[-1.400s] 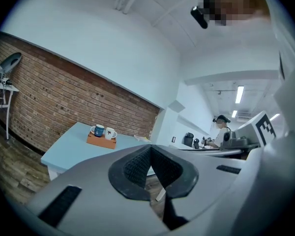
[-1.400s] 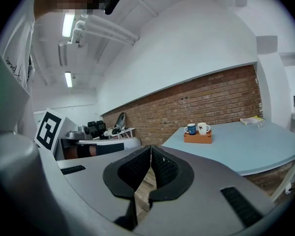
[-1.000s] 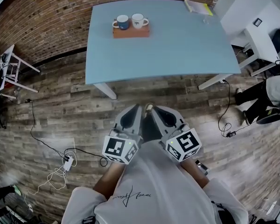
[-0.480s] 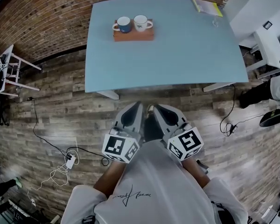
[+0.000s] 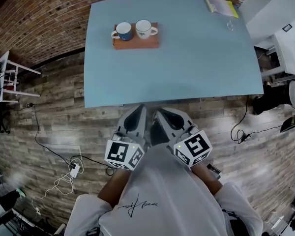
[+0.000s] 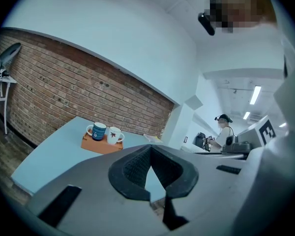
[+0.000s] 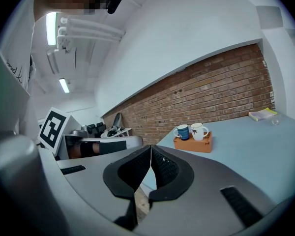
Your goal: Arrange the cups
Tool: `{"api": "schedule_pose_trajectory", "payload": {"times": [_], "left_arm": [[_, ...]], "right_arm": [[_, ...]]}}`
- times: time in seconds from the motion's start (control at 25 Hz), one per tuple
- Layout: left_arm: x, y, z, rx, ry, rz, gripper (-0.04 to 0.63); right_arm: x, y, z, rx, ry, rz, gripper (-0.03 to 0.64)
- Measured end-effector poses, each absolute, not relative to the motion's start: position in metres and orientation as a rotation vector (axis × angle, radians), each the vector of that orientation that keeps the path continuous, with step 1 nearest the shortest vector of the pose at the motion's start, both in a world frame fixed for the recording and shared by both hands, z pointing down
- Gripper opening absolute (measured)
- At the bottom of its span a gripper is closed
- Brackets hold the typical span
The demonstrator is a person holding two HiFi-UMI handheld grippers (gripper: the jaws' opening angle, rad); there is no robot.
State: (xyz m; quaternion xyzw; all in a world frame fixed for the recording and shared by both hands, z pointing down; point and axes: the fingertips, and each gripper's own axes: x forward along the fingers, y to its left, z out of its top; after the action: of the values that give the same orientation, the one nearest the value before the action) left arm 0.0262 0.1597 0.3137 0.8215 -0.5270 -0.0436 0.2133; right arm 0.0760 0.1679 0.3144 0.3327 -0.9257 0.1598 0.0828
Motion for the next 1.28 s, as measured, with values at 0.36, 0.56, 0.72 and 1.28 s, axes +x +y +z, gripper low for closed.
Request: {"api": "schedule_pose_trajectory", "payload": {"times": [0.36,0.56,0.72,1.28], "left_arm": [[0.042,0.109,0.305,2.322,-1.458,-0.144,0.008],[0.041,0.091,0.302,2.327,-1.493,-0.15,0.008],[0.047,0.083,0.301,2.337,-1.503,-0.15,0.008],[0.04,0.055,0.289,2.406,-1.576,-0.112,0.008]], "right_arm": [[0.073,0.125,0.315,0.921,-2.807,0.494,0.021],[0.079,0.105,0.309,0.918,-2.833,0.476,0.02],[0.092,0.091,0.304,0.94,-2.856,0.449,0.02],[0.104,0.06,0.295,0.985,-2.915,0.413,0.021]]}}
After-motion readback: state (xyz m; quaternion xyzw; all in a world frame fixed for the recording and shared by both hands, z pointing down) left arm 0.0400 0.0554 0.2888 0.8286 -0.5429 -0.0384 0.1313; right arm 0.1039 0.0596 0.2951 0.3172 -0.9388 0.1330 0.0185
